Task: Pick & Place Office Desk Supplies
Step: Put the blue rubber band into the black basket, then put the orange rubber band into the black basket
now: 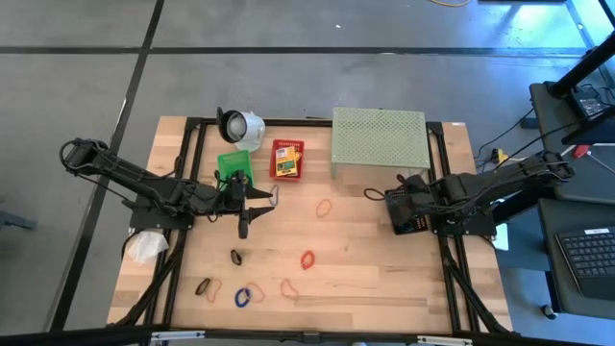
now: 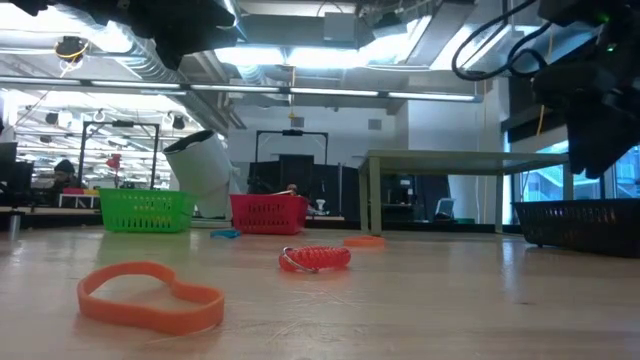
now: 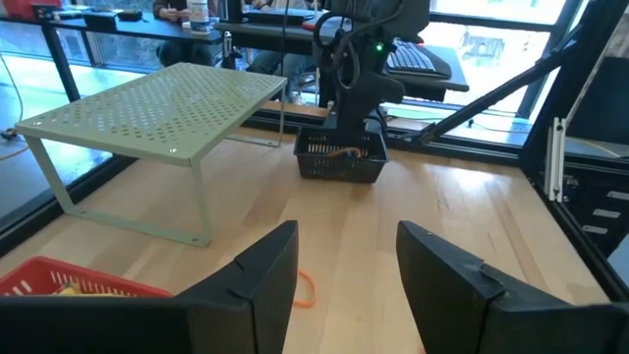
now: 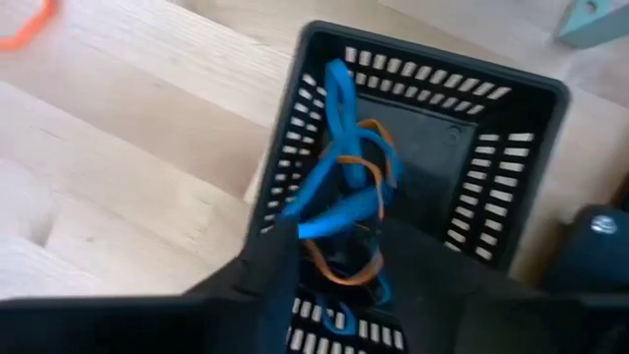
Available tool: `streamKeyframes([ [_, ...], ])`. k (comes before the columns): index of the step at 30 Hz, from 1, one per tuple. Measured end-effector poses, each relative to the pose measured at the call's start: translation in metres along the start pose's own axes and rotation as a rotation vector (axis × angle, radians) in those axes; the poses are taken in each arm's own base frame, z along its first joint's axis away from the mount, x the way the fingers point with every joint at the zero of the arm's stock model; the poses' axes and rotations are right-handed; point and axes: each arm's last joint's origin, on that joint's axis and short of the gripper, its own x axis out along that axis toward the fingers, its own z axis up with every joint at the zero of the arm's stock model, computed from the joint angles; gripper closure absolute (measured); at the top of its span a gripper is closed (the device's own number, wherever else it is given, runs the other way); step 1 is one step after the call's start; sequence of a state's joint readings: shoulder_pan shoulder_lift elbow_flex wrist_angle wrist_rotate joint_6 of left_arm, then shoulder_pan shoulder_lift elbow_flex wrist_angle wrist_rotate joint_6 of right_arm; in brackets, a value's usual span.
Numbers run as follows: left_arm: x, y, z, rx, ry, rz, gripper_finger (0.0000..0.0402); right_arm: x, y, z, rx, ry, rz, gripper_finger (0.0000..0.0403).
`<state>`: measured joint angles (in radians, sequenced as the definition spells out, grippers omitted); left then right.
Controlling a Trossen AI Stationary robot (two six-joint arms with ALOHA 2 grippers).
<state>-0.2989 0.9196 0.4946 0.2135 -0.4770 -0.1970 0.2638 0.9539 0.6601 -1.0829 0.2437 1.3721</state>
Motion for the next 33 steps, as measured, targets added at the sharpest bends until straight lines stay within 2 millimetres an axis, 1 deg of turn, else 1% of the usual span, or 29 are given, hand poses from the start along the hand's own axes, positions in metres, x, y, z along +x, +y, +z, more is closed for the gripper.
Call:
streamKeyframes([
  [3, 0.0, 0.0, 0.0, 0.001, 0.0, 0.0, 0.0233, 0.0, 0.004, 0.001, -0.008, -0.009, 0.037, 0.0222],
  [6, 0.0, 0.0, 0.0, 0.001, 0.0, 0.0, 0.0233, 0.0, 0.01, 0.002, -0.021, -0.032, 0.095, 0.0208],
  [11, 0.0, 0.0, 0.0, 0.0, 0.0, -0.001, 0.0233, -0.003, 0.022, 0.007, -0.048, -0.11, 0.214, 0.0217],
  [14, 0.0, 0.0, 0.0, -0.002, 0.0, 0.0, 0.0233, -0.012, 0.032, 0.012, -0.091, -0.156, 0.301, 0.0227],
  [16, 0.0, 0.0, 0.0, -0.004, 0.0, -0.001, 0.0233, -0.021, 0.041, 0.016, -0.15, -0.198, 0.378, 0.0233],
  [19, 0.0, 0.0, 0.0, -0.015, 0.0, 0.0, 0.0233, -0.037, 0.057, 0.022, -0.289, -0.272, 0.507, 0.0239],
  [21, 0.0, 0.0, 0.0, -0.017, 0.0, 0.0, 0.0233, -0.045, 0.069, 0.026, -0.385, -0.312, 0.553, 0.024],
  [24, 0.0, 0.001, 0.0, -0.048, 0.0, 0.004, 0.0233, -0.053, 0.088, 0.032, -0.495, -0.35, 0.536, 0.024],
  [26, 0.001, 0.003, 0.0, -0.088, 0.0, 0.018, 0.0233, -0.052, 0.103, 0.037, -0.565, -0.353, 0.488, 0.024],
  [30, 0.004, 0.01, -0.001, -0.134, 0.023, 0.044, 0.0233, -0.039, 0.137, 0.047, -0.703, -0.326, 0.381, 0.0241],
  [33, 0.005, 0.012, -0.004, -0.133, 0.059, 0.03, 0.0233, -0.025, 0.161, 0.056, -0.803, -0.271, 0.309, 0.0241],
])
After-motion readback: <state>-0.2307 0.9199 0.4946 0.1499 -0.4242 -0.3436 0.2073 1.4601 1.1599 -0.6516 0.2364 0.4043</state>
